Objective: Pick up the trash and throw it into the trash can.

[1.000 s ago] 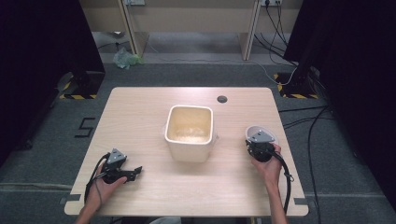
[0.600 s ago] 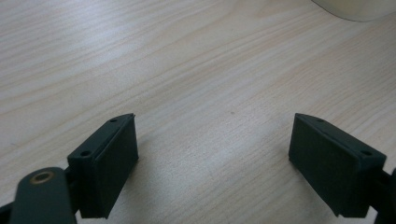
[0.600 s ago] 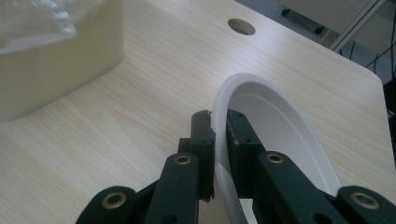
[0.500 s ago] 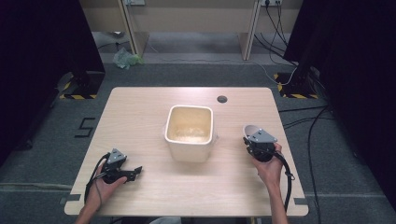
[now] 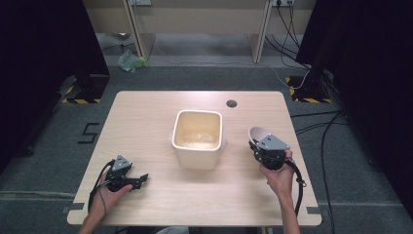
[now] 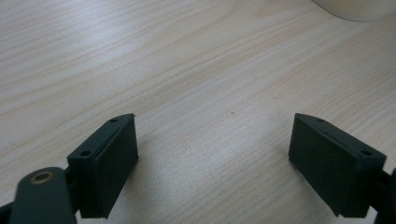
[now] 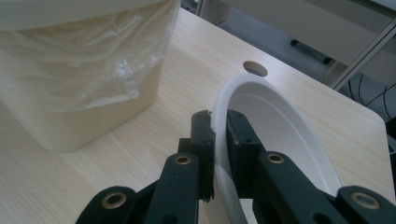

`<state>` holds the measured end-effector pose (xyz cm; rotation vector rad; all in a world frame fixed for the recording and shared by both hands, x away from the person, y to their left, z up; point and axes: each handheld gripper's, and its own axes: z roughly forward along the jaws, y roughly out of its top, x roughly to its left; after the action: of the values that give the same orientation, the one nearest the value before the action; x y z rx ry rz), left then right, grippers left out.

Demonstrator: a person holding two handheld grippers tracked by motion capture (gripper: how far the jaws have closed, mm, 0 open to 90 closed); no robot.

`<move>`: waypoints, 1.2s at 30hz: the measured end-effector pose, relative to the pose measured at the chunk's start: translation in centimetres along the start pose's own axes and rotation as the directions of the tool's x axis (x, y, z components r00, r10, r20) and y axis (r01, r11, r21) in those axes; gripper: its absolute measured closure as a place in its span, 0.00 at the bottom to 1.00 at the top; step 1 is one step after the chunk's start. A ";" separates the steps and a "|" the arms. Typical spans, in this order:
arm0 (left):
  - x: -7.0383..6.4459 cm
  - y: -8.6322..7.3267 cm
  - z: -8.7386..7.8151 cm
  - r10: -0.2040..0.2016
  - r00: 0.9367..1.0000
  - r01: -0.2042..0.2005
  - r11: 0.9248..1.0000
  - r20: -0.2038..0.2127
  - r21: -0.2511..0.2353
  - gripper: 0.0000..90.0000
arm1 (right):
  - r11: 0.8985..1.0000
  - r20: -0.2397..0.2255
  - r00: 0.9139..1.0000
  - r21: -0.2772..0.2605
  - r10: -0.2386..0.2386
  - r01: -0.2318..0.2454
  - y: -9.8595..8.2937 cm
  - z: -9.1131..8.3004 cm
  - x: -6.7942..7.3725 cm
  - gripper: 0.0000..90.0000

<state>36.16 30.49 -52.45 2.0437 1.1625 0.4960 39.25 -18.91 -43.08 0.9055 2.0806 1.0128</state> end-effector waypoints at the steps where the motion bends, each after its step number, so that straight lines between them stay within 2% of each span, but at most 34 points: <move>1: 0.0 0.0 0.0 0.000 1.000 0.000 1.000 0.000 0.000 0.16 | 1.000 0.000 1.000 0.000 0.000 0.000 0.0 0.0 0.0 0.92; 7: 0.0 0.0 0.0 0.000 1.000 0.000 1.000 0.000 0.000 0.16 | 1.000 -0.032 0.999 -0.019 -0.013 0.012 0.9 -0.4 0.6 0.92; 16: 0.0 0.0 0.0 0.000 1.000 0.000 1.000 0.000 0.000 0.16 | 0.999 -0.038 0.999 -0.043 -0.016 0.015 1.8 -0.8 0.6 0.92; 27: 0.0 0.0 0.0 0.000 1.000 0.000 1.000 0.000 0.000 0.16 | 0.993 -0.064 0.996 -0.109 -0.058 0.051 4.0 -1.8 1.4 0.92; 33: 0.0 0.0 0.0 -0.001 1.000 0.001 1.000 0.000 0.000 0.16 | 0.989 -0.078 0.995 -0.136 -0.066 0.055 5.0 -2.2 1.7 0.92; 36: 0.0 0.0 0.0 0.000 1.000 0.000 1.000 0.000 0.000 0.16 | 0.987 -0.082 0.992 -0.136 -0.096 0.084 6.2 -2.6 2.0 0.92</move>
<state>36.16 30.48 -52.45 2.0436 1.1626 0.4964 37.99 -15.44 -37.12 0.7056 2.0785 1.1459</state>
